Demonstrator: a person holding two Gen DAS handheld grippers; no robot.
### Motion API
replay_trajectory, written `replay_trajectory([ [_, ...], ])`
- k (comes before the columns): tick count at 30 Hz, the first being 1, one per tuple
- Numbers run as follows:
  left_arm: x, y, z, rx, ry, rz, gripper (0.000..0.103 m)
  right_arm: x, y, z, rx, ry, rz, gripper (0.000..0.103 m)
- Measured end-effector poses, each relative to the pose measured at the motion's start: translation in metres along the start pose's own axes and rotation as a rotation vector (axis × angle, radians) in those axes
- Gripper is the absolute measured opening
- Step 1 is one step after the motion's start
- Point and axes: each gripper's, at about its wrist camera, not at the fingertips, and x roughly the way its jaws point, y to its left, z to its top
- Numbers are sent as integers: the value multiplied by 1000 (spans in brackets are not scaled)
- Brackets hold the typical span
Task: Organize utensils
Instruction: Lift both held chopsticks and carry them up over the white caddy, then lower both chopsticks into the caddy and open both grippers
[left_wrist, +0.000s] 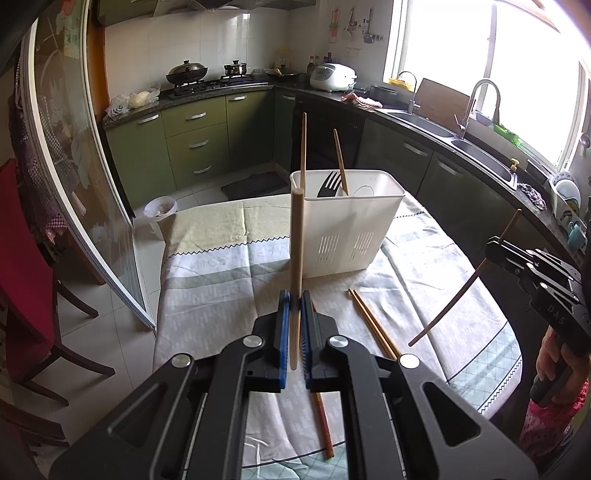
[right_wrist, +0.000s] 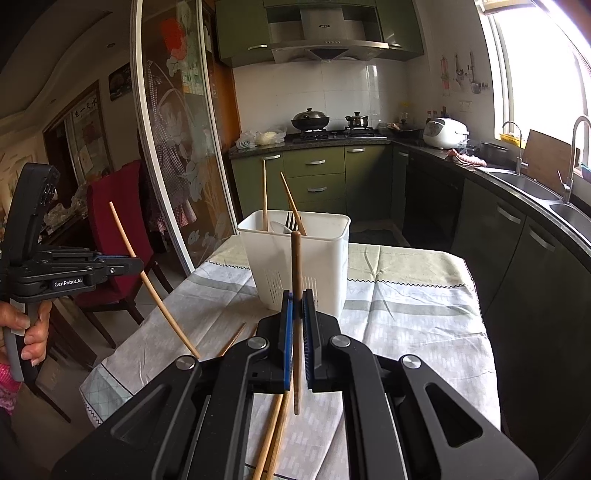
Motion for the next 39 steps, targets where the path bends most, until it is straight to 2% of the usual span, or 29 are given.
replay_trajectory([
  [7, -19, -5, 26, 11, -41, -16, 6, -17, 7, 33, -36, -54, 11, 6],
  [16, -59, -25, 98, 51, -203, -10, 6, -58, 13, 111, -76, -213, 8, 6],
  [21, -63, -38, 138, 62, -291, -10, 6, -59, 10, 155, -80, -288, -16, 6],
  [25, -48, -44, 158, 69, -326, 1, 6, -38, 5, 182, -73, -310, -29, 6],
  [30, -9, -40, 168, 58, -324, 8, 6, 7, -9, 198, -42, -314, -38, 6],
  [34, 30, -31, 162, 35, -267, -5, 6, 52, -23, 191, 3, -249, -20, 6],
  [39, 69, -24, 141, 27, -186, -19, 6, 95, -33, 163, 23, -156, -19, 6],
])
